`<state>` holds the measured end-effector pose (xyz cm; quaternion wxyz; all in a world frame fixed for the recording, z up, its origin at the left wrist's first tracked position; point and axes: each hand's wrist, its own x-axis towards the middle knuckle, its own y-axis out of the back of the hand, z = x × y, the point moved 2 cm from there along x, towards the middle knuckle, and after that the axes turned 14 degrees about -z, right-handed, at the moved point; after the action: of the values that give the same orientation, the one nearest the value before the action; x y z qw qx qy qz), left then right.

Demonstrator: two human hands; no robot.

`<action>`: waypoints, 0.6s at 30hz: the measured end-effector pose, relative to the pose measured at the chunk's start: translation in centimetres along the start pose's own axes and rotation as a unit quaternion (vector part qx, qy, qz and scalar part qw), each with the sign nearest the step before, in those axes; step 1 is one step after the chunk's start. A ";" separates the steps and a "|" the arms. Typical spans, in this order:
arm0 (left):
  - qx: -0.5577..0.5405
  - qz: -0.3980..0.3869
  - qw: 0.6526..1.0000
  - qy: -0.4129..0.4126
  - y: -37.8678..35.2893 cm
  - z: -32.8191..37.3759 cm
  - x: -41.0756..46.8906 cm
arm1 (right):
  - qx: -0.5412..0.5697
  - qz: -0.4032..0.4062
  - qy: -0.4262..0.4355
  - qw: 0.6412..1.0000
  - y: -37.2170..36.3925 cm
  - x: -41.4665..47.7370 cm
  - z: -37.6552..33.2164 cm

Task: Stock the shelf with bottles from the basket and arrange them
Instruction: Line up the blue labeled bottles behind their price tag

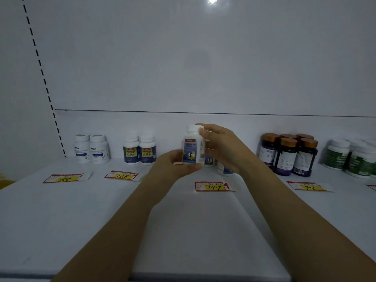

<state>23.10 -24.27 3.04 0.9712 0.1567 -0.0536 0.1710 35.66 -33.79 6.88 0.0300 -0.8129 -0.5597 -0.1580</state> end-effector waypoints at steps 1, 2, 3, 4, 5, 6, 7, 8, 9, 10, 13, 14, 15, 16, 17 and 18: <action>0.002 0.016 1.000 0.001 0.0 0.0 0.1 | -0.012 -0.002 -0.004 1.000 -0.2 0.1 0.0; 0.002 0.029 1.000 0.004 0.1 -0.1 0.2 | -0.028 0.001 -0.005 1.000 -0.4 0.1 0.0; 0.001 0.033 0.999 0.008 0.1 -0.1 0.2 | -0.044 0.009 -0.003 0.999 -0.4 0.1 -0.1; -0.001 0.030 0.999 0.011 0.1 -0.1 0.3 | -0.055 0.018 0.002 0.998 -0.3 0.1 -0.1; -0.004 0.022 1.000 0.011 0.0 -0.1 0.3 | -0.062 0.026 0.007 0.998 -0.2 0.1 0.0; -0.009 0.015 1.000 0.011 0.0 -0.1 0.4 | -0.063 0.030 0.010 0.998 -0.1 0.0 0.0; -0.015 0.010 1.000 0.010 -0.1 -0.2 0.3 | -0.060 0.032 0.013 0.998 0.0 0.0 0.0; -0.021 0.008 1.000 0.008 0.0 -0.2 0.3 | -0.057 0.032 0.013 0.998 0.1 0.0 0.0; -0.024 0.008 1.000 0.006 0.0 -0.2 0.3 | -0.055 0.033 0.009 0.998 0.1 0.0 0.0; -0.023 0.009 1.000 0.005 0.1 -0.2 0.3 | -0.057 0.035 0.004 0.998 0.1 0.1 0.1; -0.022 0.011 1.000 0.008 0.1 -0.3 0.3 | -0.066 0.037 -0.008 0.997 0.0 0.1 0.1; -0.023 0.012 1.000 0.009 0.1 -0.3 0.4 | -0.067 0.035 -0.008 0.997 0.0 0.1 0.1; -0.023 0.011 1.000 0.010 0.1 -0.3 0.4 | -0.069 0.034 -0.006 0.997 -0.1 0.1 0.0; -0.022 0.010 1.000 0.011 0.1 -0.2 0.4 | -0.071 0.033 -0.004 0.997 -0.1 0.0 0.0; -0.021 0.009 1.000 0.012 0.0 -0.2 0.4 | -0.074 0.033 -0.003 0.997 -0.1 0.0 -0.1; -0.020 0.010 1.000 0.011 0.0 -0.2 0.4 | -0.077 0.034 -0.002 0.996 -0.1 0.0 -0.1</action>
<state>23.44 -24.04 2.88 0.9730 0.1348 -0.0476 0.1810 35.57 -33.80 6.97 -0.0288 -0.8316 -0.5183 -0.1976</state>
